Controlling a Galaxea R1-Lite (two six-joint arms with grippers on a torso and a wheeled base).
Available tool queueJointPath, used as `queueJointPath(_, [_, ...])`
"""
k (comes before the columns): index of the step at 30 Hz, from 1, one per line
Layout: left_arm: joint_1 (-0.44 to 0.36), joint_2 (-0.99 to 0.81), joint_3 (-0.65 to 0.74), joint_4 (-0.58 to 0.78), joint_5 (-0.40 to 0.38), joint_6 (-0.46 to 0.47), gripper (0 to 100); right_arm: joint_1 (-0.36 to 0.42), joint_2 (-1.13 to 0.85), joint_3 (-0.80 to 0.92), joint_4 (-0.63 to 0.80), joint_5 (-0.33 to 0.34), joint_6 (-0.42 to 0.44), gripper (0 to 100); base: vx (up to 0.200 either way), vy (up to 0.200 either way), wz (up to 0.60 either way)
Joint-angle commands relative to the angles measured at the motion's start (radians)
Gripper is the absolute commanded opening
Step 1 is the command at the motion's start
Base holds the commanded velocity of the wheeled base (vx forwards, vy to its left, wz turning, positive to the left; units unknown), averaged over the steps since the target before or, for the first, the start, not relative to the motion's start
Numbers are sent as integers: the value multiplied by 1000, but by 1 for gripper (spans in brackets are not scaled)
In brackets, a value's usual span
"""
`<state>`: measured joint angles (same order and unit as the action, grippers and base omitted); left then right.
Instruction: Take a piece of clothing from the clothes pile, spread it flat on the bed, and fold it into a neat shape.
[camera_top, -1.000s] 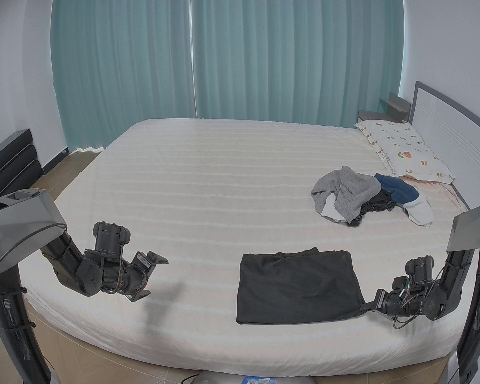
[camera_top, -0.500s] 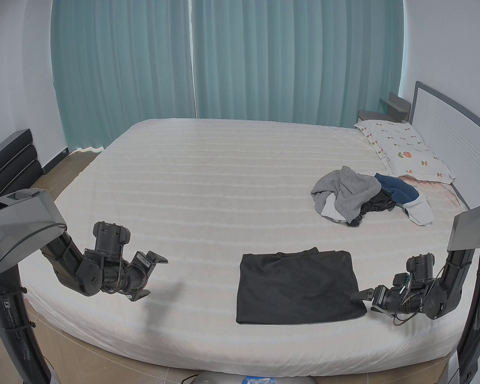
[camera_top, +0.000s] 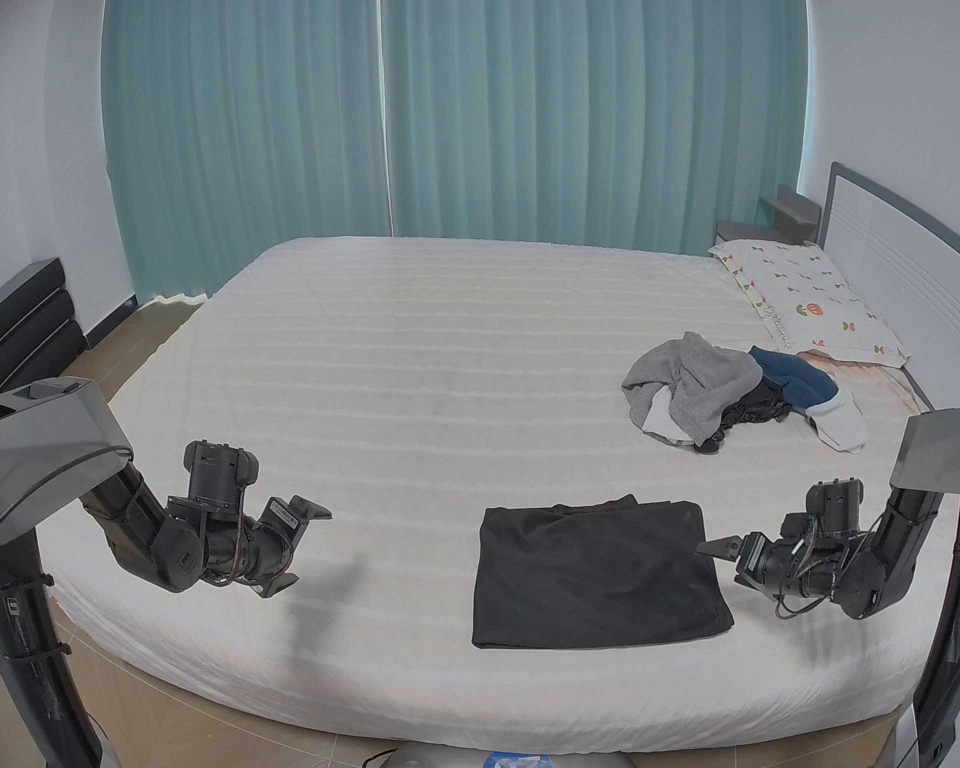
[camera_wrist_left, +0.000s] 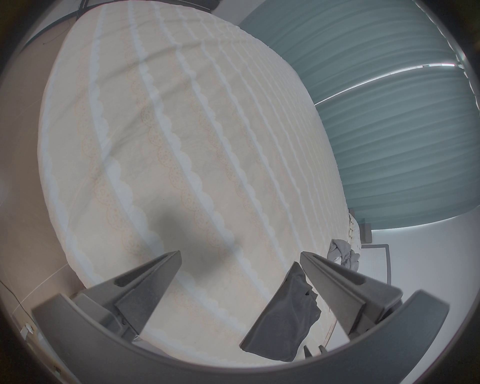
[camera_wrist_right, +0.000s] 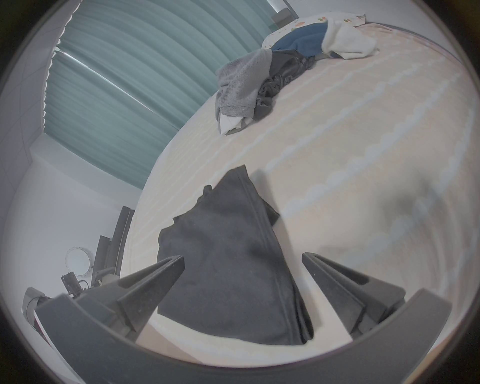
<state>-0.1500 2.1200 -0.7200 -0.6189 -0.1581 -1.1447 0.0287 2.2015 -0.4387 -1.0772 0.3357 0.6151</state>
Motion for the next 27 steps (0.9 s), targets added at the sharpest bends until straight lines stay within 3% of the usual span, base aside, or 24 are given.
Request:
queueJointPath(1, [0,1,2,-2,0,0,100,33,21,-204,126,-11,32,100,0,0,0])
queueJointPath(6, [0,1,2,-4,2,-4,100,71,93,-301,137,-20,193,100,0,0,0])
queueJointPath(9, [1,1,2,-27,9,-40,100,69,104,-337,148,-18,204,100,0,0,0])
queueJointPath(15, [-2,5,19,-61,9,-30,100,56,150,-368,137,-21,204,100,200,0,0])
queueJointPath(27, [-5,11,19,-61,11,-29,100,28,161,-400,134,-72,203,100,0,0,0])
